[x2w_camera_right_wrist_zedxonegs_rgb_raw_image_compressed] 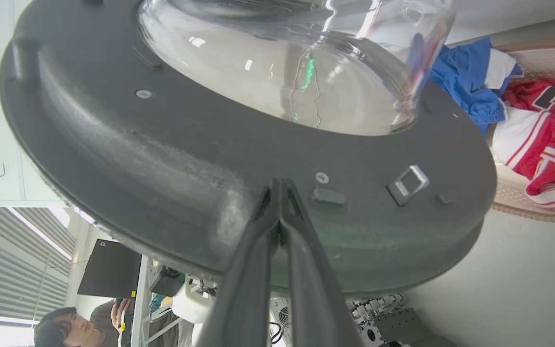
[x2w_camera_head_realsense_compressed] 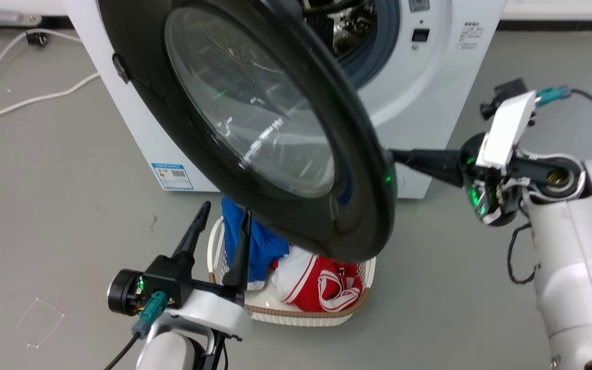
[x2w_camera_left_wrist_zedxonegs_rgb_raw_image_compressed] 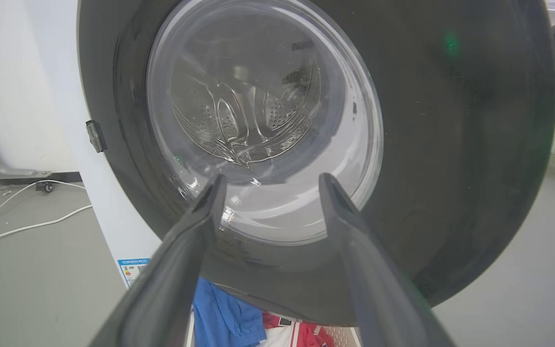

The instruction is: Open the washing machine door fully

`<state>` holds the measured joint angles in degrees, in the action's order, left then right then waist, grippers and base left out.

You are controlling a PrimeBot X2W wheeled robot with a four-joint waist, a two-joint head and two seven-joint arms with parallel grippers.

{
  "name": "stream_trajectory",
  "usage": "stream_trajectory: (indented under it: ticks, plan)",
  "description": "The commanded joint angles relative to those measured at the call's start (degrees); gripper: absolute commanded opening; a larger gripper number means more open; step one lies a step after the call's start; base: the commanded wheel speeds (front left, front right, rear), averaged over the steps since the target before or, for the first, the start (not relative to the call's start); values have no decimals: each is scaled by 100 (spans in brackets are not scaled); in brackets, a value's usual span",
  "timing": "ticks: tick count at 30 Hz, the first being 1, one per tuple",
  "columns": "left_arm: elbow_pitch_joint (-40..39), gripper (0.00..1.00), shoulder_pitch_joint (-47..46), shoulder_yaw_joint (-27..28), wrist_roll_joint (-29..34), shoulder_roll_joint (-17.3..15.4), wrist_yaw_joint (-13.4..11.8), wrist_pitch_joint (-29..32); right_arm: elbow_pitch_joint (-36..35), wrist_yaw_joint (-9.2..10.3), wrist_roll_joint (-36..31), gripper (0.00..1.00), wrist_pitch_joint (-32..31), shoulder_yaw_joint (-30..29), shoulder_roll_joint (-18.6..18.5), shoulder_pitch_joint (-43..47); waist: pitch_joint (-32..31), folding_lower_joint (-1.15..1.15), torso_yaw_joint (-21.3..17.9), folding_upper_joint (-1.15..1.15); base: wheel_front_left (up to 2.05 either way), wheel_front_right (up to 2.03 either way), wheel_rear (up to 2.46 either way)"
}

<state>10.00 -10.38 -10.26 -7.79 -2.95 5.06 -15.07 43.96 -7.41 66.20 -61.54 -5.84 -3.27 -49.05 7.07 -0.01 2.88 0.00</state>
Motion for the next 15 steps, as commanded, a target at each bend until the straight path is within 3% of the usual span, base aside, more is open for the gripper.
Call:
stream_trajectory:
  ticks: [1, 15]
  plan:
    - [32, 100, 80, -18, -5, 9, 31, -14, -72, -14, 219, 0, -75, 169, 63, 190, -172, 1, 31, 0, 0, 0, 0]
    - [132, 100, 204, 1, -29, -7, 76, -14, -580, -14, 1854, 0, 759, 2088, 56, 854, -305, 1, 81, 0, 0, 0, 0]
